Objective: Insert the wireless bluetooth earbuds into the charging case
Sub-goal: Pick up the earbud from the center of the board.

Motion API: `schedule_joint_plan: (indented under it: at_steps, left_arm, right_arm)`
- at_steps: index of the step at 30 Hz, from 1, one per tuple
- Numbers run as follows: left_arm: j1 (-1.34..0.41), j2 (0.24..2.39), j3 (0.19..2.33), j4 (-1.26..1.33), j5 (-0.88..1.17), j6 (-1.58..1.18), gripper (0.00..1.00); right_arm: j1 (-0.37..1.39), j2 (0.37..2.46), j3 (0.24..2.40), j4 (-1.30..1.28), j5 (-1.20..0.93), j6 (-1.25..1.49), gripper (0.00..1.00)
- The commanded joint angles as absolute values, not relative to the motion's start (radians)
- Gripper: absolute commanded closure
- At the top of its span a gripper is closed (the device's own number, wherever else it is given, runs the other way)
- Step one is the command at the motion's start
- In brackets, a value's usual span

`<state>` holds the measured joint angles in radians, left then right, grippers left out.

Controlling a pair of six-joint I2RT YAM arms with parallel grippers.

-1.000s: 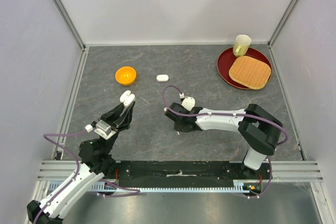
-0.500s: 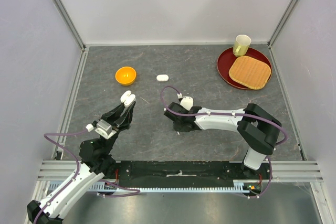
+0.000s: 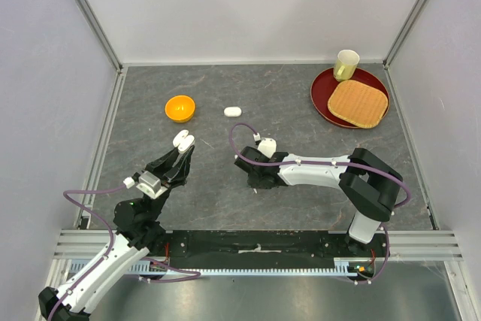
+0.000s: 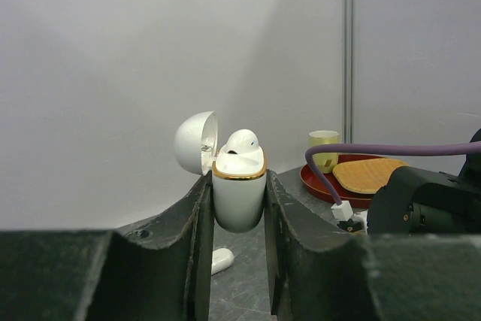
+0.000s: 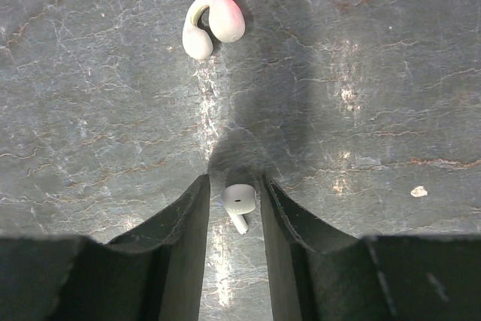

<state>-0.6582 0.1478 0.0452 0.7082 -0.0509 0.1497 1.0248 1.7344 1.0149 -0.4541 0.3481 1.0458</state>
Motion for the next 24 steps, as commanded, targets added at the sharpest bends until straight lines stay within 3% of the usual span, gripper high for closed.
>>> schedule_joint_plan:
  at_steps: [1,24]
  left_arm:
    - [-0.655,0.146,-0.003,0.729,-0.067,0.178,0.98]
    - [-0.655,0.160,-0.003,0.732,-0.071,0.189,0.98]
  right_arm:
    - [1.023,1.764,1.012,-0.518,0.336,1.045,0.60]
    - [1.028,1.736,1.019,-0.541,0.344,1.022,0.55]
